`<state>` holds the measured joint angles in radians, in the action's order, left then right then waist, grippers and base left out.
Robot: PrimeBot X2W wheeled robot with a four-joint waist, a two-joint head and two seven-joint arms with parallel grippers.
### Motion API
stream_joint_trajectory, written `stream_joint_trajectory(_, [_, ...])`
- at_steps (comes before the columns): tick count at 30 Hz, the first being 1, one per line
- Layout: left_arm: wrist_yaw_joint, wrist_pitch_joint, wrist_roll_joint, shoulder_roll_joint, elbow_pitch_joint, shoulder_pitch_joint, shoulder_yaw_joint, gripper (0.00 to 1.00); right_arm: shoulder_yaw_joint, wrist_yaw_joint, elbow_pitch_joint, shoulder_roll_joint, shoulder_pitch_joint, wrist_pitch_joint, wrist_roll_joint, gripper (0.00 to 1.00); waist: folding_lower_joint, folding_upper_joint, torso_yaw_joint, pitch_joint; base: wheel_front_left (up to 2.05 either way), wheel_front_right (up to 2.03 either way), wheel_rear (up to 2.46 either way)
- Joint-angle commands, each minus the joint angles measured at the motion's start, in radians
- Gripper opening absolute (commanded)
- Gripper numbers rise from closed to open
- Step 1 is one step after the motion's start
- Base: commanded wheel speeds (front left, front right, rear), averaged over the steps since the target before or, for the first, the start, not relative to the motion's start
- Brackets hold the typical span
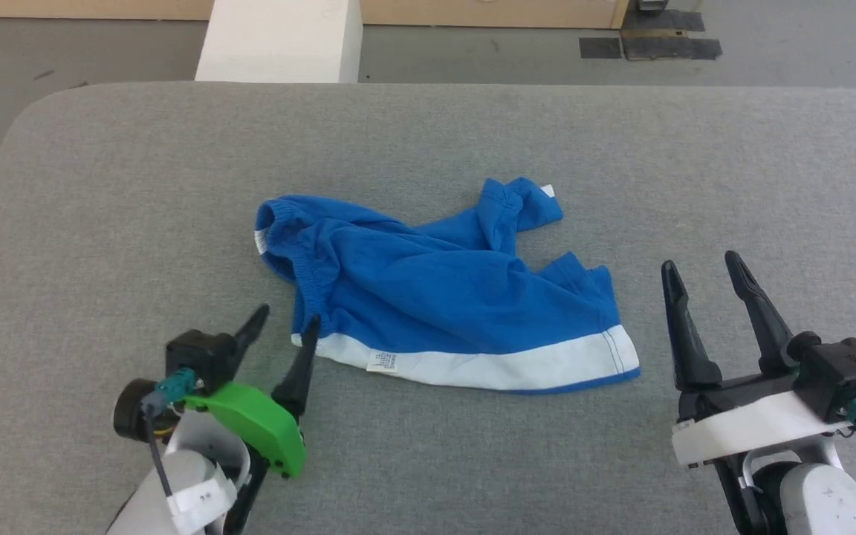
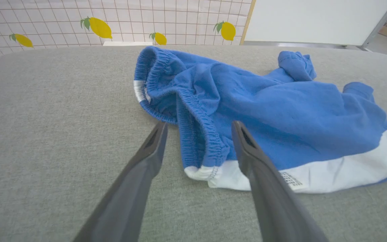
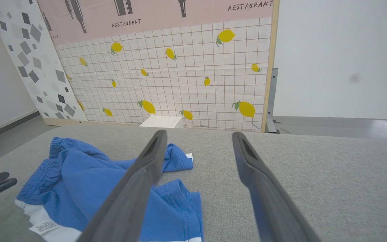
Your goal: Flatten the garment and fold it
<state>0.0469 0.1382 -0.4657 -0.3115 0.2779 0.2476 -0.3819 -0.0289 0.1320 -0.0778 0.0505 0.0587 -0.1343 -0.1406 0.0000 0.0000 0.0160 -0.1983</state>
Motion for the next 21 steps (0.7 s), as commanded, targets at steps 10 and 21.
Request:
stream_joint_trajectory(10, [-0.006,-0.101,-0.007,-0.015,0.075,0.013,-0.021,1.00,-0.012,-0.001,-0.002,0.000,-0.003,0.000,-0.010,1.00,0.0000,0.0000,-0.034,-0.022,0.00,0.00,0.00])
stream_joint_trajectory(21, [-0.020,-0.079,-0.035,-0.003,0.113,0.034,0.000,0.00,-0.011,-0.001,0.006,0.000,0.002,-0.005,-0.009,1.00,0.0000,0.0000,-0.051,-0.031,0.00,0.00,0.00])
